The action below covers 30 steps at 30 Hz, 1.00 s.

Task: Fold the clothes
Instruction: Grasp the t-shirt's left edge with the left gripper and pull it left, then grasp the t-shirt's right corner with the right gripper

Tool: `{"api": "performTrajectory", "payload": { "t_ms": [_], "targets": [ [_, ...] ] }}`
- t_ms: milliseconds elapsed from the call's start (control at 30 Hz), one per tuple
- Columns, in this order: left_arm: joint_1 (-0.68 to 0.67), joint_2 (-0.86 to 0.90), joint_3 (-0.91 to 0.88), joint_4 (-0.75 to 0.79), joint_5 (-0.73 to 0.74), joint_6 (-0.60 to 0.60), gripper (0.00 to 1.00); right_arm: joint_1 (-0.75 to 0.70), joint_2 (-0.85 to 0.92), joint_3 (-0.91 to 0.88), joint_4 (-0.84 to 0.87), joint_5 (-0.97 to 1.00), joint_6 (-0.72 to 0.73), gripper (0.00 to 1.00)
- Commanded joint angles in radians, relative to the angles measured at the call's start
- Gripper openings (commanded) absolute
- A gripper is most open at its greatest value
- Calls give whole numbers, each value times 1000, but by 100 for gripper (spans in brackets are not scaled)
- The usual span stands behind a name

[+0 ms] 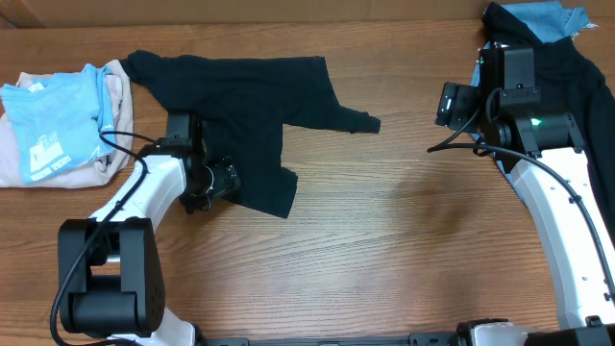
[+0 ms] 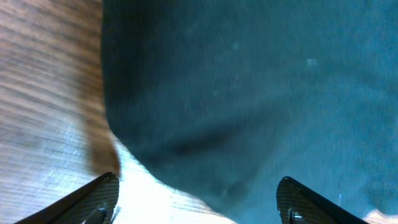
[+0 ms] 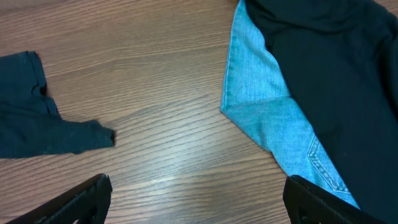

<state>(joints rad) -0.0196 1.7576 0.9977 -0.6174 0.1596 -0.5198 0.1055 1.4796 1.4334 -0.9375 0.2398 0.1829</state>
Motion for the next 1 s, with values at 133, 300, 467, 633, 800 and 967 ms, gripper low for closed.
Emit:
{"api": "performTrajectory", "payload": {
  "t_ms": [133, 300, 467, 633, 800, 967],
  "targets": [
    [-27, 69, -23, 98, 29, -64, 63, -3, -13, 21, -2, 1, 4, 92],
    [-29, 84, -23, 114, 43, -64, 32, -3, -13, 21, -1, 1, 4, 92],
    [-21, 79, -21, 76, 43, -64, 4, -3, -13, 21, -1, 1, 4, 92],
    [42, 9, -16, -12, 13, -53, 4, -3, -11, 21, -1, -76, -9, 95],
    [159, -173, 19, -129, 16, 19, 4, -3, 26, 18, 0, -261, -57, 95],
    [243, -378, 42, -183, 15, 65, 4, 8, 111, 5, 19, -441, -58, 95]
  ]
}}
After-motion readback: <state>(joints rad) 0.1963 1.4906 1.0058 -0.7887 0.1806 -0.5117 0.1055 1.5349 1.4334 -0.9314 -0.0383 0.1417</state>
